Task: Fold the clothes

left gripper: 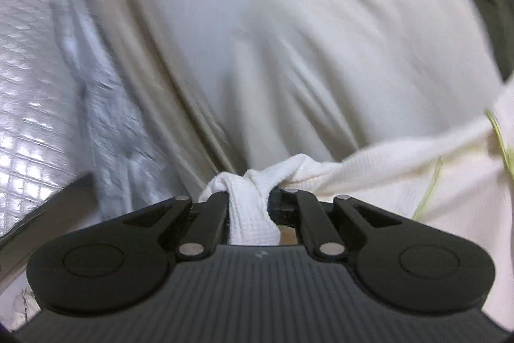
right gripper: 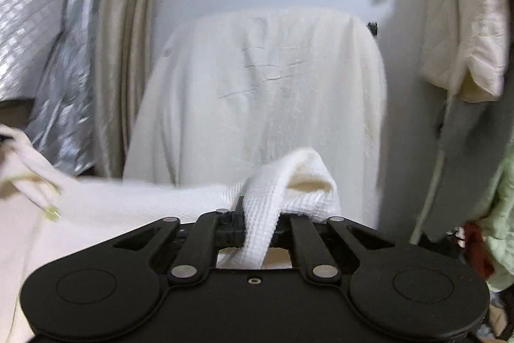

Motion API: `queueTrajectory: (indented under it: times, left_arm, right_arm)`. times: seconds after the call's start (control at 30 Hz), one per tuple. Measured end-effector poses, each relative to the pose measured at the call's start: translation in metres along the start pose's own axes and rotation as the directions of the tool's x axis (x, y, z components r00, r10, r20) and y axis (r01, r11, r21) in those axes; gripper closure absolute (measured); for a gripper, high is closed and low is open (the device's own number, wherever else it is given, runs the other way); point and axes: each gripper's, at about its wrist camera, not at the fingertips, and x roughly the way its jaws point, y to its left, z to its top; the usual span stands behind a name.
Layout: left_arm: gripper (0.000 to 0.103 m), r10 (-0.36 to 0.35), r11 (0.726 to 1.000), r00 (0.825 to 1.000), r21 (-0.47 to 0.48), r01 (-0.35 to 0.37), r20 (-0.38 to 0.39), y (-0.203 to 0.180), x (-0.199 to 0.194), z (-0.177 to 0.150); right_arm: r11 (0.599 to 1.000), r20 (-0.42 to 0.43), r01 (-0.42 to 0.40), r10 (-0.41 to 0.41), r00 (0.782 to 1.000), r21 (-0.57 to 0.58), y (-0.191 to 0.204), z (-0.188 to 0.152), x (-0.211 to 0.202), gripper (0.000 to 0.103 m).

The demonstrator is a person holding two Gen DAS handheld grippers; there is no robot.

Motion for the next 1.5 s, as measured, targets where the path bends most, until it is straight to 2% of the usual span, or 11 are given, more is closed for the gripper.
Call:
queueTrajectory:
  times: [0.07,0.1,0.13,0.23,0.43,0.6,0.73,0.93,1.3,1.43,1.5]
  left_arm:
    - [0.069,0.006,0.999,0.997,-0.042,-0.010,-0.080,-0.003,0.039,0.009]
    - [0.035,0.013,0.999,0.984,-0.032,-0.019,-0.175,-0.009,0.062,0.005]
    - [0.028,0.016,0.999,0.971,-0.034,-0.025,-0.240,-0.012,0.070,-0.011]
    - [0.030,0.001,0.998,0.928,-0.064,-0.027,-0.372,-0.018,0.070,-0.072]
    - [0.030,-0.195,0.965,0.786,-0.257,0.047,-0.587,-0.021,-0.013,-0.202]
    - [0.027,-0.284,0.928,0.712,-0.371,0.037,-0.641,-0.030,-0.111,-0.245]
    - [0.026,-0.362,0.882,0.722,-0.468,0.060,-0.590,-0.021,-0.151,-0.229]
    - [0.021,-0.502,0.773,0.675,-0.630,0.070,-0.541,-0.014,-0.180,-0.240]
    - [0.021,-0.473,0.731,0.662,-0.679,-0.073,-0.581,0.010,-0.180,-0.267]
    - [0.021,-0.511,0.737,0.663,-0.676,0.009,-0.547,0.010,-0.181,-0.257]
    - [0.021,-0.537,0.739,0.658,-0.670,0.064,-0.529,0.007,-0.182,-0.251]
  right_arm:
    - [0.998,-0.118,0.026,-0.019,0.993,0.065,-0.007,-0.001,0.049,0.049]
    - [0.993,-0.176,0.067,-0.050,0.983,0.094,-0.009,-0.006,0.071,0.048]
    - [0.993,-0.208,0.088,-0.070,0.976,0.081,-0.005,-0.019,0.077,0.049]
    - [0.992,-0.300,0.118,-0.102,0.949,0.035,0.006,-0.063,0.080,0.048]
    - [0.970,-0.453,-0.110,0.199,0.869,0.215,0.008,-0.178,-0.025,0.048]
    - [0.882,-0.411,-0.199,0.386,0.826,0.428,-0.003,-0.233,-0.122,0.048]
    - [0.906,-0.405,-0.289,0.401,0.821,0.310,0.025,-0.216,-0.157,0.048]
    - [0.898,-0.386,-0.391,0.439,0.811,0.200,0.097,-0.206,-0.181,0.041]
    - [0.889,-0.576,-0.458,0.375,0.727,0.001,0.199,-0.265,-0.179,0.032]
    - [0.906,-0.516,-0.403,0.409,0.753,0.131,0.177,-0.259,-0.166,0.032]
    - [0.965,-0.535,-0.255,0.249,0.807,0.065,0.167,-0.255,-0.155,0.034]
